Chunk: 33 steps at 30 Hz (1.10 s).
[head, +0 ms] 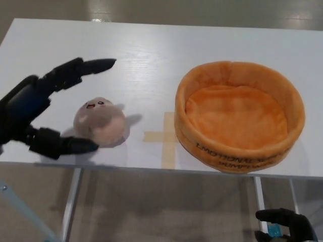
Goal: Use the left hand to pick up the pink round toy on the left and place it inside the orange plate on the desk.
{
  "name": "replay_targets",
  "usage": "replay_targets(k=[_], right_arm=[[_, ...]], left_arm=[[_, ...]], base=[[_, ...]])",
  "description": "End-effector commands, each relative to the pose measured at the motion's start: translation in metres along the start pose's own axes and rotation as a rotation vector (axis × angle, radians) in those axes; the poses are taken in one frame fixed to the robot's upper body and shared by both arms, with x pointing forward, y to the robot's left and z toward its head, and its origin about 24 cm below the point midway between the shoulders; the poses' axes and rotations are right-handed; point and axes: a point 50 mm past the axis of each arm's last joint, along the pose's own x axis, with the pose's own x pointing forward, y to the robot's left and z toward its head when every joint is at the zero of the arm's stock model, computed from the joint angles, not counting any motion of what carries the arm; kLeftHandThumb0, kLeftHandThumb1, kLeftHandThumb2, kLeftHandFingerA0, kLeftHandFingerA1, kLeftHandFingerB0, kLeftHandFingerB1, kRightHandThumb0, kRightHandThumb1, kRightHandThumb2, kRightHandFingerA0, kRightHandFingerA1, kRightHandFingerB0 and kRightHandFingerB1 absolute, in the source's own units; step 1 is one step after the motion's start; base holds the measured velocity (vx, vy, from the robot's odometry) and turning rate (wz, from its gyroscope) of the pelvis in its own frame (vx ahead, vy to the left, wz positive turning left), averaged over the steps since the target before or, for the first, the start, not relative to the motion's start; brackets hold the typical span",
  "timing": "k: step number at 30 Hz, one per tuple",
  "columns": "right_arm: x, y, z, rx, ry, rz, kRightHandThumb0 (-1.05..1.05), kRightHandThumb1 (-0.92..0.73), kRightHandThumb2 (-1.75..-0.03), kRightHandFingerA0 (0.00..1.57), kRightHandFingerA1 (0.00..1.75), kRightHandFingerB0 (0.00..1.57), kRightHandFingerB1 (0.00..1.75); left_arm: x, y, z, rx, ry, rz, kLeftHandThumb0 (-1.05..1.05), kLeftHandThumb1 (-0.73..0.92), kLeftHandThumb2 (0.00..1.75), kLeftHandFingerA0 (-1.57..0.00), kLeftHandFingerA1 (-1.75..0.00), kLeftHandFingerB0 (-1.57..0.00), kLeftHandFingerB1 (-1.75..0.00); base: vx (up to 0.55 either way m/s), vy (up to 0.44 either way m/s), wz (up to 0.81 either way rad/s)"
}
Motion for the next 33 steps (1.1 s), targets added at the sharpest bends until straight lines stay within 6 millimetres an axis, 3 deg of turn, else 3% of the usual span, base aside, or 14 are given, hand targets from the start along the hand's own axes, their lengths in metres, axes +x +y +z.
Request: replay_targets(k=[1, 2, 3, 7, 8, 10, 15, 22, 23, 29, 30, 33], right_arm=[[-0.002, -0.001, -0.008, 0.012, 0.022, 0.006, -0.13, -0.58, -0.56, 0.65, 0.97, 0.59, 0.80], [-0.002, 0.000, -0.008, 0.012, 0.022, 0.006, -0.13, -0.58, -0.56, 0.65, 0.97, 0.59, 0.80], [-0.002, 0.000, -0.008, 0.010, 0.025, 0.008, -0.11, -0.59, -0.56, 0.65, 0.96, 0.58, 0.77], [-0.002, 0.000, -0.009, 0.000, 0.029, 0.008, -0.11, -0.58, -0.56, 0.66, 0.95, 0.60, 0.78], [-0.002, 0.000, -0.009, -0.003, 0.026, 0.009, -0.12, -0.58, -0.56, 0.66, 0.95, 0.61, 0.78], [-0.002, 0.001, -0.009, -0.006, 0.023, 0.010, -0.12, -0.58, -0.56, 0.68, 0.97, 0.60, 0.79], [-0.002, 0.001, -0.009, -0.005, 0.026, 0.012, -0.13, -0.59, -0.56, 0.65, 0.94, 0.60, 0.78], [-0.002, 0.001, -0.008, -0.006, 0.029, 0.008, -0.12, -0.59, -0.56, 0.65, 0.95, 0.60, 0.78], [-0.002, 0.001, -0.008, -0.006, 0.028, 0.009, -0.12, -0.59, -0.57, 0.65, 0.95, 0.59, 0.78], [-0.002, 0.001, -0.008, -0.004, 0.024, 0.011, -0.14, -0.58, -0.57, 0.66, 0.96, 0.60, 0.79], [-0.002, 0.001, -0.008, -0.004, 0.024, 0.012, -0.14, -0.58, -0.57, 0.66, 0.95, 0.60, 0.80], [-0.002, 0.002, -0.008, 0.008, 0.025, 0.015, -0.13, -0.59, -0.57, 0.65, 0.95, 0.60, 0.80]], left_arm=[[0.035, -0.002, -0.027, 0.300, 0.185, -0.043, -0.33, 0.41, 0.54, 0.00, -0.11, -0.11, -0.28], [0.037, -0.001, -0.028, 0.305, 0.191, -0.047, -0.33, 0.41, 0.54, 0.00, -0.11, -0.11, -0.28], [0.039, -0.002, -0.031, 0.312, 0.206, -0.052, -0.36, 0.29, 0.65, 0.00, -0.10, -0.06, -0.31], [0.047, -0.005, -0.038, 0.359, 0.248, -0.089, -0.38, 0.30, 0.65, 0.00, -0.11, -0.05, -0.29], [0.050, -0.007, -0.040, 0.388, 0.266, -0.117, -0.41, 0.29, 0.63, 0.00, -0.03, -0.11, -0.26], [0.053, -0.010, -0.042, 0.408, 0.278, -0.139, -0.49, 0.33, 0.66, 0.00, 0.00, -0.07, -0.21], [0.056, -0.018, -0.051, 0.437, 0.328, -0.189, -0.46, 0.32, 0.68, 0.00, -0.07, -0.01, -0.24], [0.052, -0.030, -0.061, 0.440, 0.357, -0.226, -0.42, 0.32, 0.68, 0.00, -0.10, -0.08, -0.30], [0.052, -0.031, -0.062, 0.439, 0.360, -0.228, -0.43, 0.37, 0.52, 0.00, -0.14, -0.07, -0.28], [0.050, -0.038, -0.069, 0.465, 0.391, -0.266, -0.48, 0.38, 0.52, 0.00, -0.12, -0.07, -0.28], [0.050, -0.039, -0.070, 0.470, 0.397, -0.272, -0.48, 0.31, 0.64, 0.00, -0.08, -0.05, -0.28], [0.048, -0.042, -0.073, 0.484, 0.409, -0.290, -0.50, 0.39, 0.52, 0.00, -0.15, -0.08, -0.27]], base=[[0.00, 0.000, 0.00], [0.00, 0.000, 0.00], [0.00, 0.000, 0.00], [0.00, 0.000, 0.00], [0.00, 0.000, 0.00], [0.00, 0.000, 0.00], [0.00, 0.000, 0.00], [0.00, 0.000, 0.00], [0.00, 0.000, 0.00], [0.00, 0.000, 0.00], [0.00, 0.000, 0.00], [0.00, 0.000, 0.00]])
